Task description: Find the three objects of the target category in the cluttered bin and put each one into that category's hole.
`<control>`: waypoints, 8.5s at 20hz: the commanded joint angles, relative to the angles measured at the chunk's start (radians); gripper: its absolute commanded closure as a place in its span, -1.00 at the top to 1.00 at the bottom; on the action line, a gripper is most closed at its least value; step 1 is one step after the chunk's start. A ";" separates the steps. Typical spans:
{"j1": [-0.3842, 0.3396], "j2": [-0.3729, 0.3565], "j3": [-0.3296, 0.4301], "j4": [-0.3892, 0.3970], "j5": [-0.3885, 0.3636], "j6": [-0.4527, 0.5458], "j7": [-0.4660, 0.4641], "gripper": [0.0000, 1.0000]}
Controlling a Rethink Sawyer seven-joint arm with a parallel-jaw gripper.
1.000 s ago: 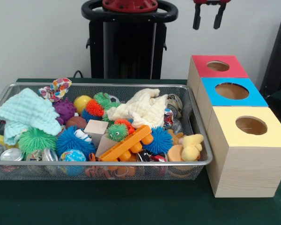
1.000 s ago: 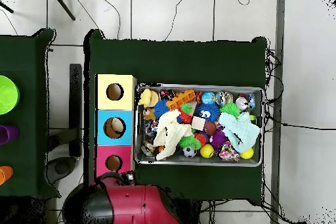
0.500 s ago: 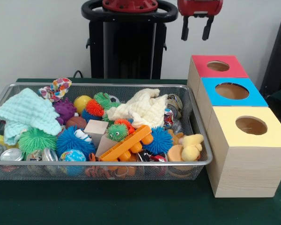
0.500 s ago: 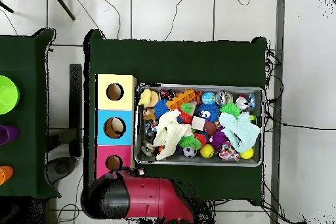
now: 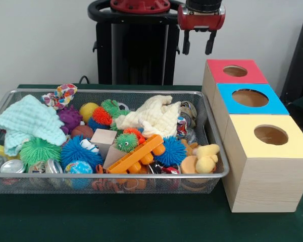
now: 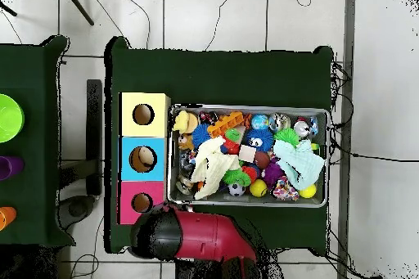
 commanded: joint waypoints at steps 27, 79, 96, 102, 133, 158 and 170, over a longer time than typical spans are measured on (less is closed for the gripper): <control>-0.119 0.172 0.143 -0.151 -0.018 -0.087 0.056 1.00; -0.234 0.299 0.208 -0.205 -0.109 -0.136 0.033 1.00; -0.249 0.363 0.222 -0.260 -0.152 -0.139 0.025 1.00; -0.259 0.383 0.225 -0.265 -0.165 -0.154 0.025 1.00; -0.257 0.458 0.221 -0.344 -0.226 -0.239 0.021 1.00; -0.378 0.574 0.337 -0.538 -0.253 0.006 -0.092 1.00; -0.397 0.584 0.362 -0.583 -0.264 0.100 -0.087 1.00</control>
